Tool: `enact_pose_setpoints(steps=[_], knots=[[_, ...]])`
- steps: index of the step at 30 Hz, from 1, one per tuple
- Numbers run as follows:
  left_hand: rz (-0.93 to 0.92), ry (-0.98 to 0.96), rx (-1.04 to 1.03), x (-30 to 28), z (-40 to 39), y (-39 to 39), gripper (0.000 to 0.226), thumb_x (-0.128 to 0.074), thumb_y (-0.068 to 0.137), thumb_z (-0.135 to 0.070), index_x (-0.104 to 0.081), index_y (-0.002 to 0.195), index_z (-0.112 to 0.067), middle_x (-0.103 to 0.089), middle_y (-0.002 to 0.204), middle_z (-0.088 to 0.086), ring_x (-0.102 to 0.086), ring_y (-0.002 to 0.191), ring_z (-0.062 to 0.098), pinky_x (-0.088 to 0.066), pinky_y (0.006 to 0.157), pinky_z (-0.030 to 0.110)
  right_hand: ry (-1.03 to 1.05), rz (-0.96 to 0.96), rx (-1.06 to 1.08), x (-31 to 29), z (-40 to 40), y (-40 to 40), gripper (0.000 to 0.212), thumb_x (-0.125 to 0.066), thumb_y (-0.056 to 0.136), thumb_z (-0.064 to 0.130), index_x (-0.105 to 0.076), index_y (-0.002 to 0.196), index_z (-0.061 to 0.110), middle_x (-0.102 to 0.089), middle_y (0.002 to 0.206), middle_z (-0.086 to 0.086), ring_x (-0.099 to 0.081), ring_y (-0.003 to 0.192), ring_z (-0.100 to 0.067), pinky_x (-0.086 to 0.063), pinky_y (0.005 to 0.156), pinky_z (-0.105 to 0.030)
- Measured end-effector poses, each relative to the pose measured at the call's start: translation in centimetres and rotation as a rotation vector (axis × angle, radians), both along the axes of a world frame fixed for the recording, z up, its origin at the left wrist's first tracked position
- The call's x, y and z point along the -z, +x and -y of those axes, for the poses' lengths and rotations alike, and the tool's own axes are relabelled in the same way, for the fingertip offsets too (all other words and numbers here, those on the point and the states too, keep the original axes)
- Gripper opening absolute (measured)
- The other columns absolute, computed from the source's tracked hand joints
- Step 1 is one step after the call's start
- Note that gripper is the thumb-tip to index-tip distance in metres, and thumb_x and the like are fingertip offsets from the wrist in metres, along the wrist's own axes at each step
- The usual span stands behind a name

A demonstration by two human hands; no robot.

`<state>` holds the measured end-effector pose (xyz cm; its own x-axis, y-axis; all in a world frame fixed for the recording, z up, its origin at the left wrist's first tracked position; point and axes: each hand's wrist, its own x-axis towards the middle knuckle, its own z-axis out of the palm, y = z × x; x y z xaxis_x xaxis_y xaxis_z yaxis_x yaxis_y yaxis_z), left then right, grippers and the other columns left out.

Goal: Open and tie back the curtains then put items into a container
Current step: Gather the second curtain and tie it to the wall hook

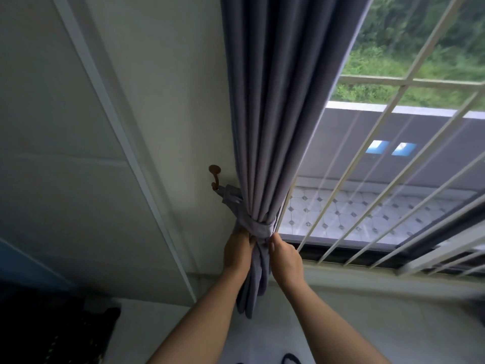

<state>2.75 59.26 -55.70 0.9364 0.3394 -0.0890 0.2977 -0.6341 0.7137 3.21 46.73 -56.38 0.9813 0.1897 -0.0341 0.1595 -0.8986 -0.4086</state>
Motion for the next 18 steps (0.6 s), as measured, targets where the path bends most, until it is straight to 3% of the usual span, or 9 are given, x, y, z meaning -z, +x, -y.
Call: enact_pose_setpoints(steps=[4,11,18], knots=[[-0.048,0.0,0.026,-0.2,-0.2,-0.3,0.026,-0.053,0.094,-0.024,-0.064,0.11,-0.007,-0.066,0.107,0.01,-0.06,0.1,0.026,-0.038,0.076,0.021,-0.039,-0.028,-0.006,-0.2,0.0,0.1,0.011,-0.038,0.099,0.018,-0.044,0.106,0.012,-0.065,0.087,-0.012,-0.06,0.079,-0.035,-0.04,0.058,-0.038],[-0.483,0.283,0.281,1.4,-1.4,-2.4,0.037,-0.052,0.093,-0.035,-0.059,0.114,-0.006,-0.062,0.117,0.016,-0.059,0.108,0.032,-0.046,0.085,0.033,-0.122,-0.161,0.02,0.3,1.9,-1.3,0.012,-0.036,0.097,0.021,-0.043,0.093,0.012,-0.065,0.091,-0.012,-0.057,0.081,-0.035,-0.036,0.058,-0.034],[-0.523,0.412,0.459,-1.3,1.4,-2.2,0.039,-0.049,0.094,-0.031,-0.056,0.123,-0.006,-0.057,0.125,0.017,-0.056,0.114,0.032,-0.045,0.091,0.034,-0.112,-0.101,0.079,-1.5,5.0,-1.6,0.018,-0.039,0.096,0.026,-0.05,0.098,0.012,-0.066,0.096,-0.008,-0.059,0.09,-0.032,-0.037,0.061,-0.033]])
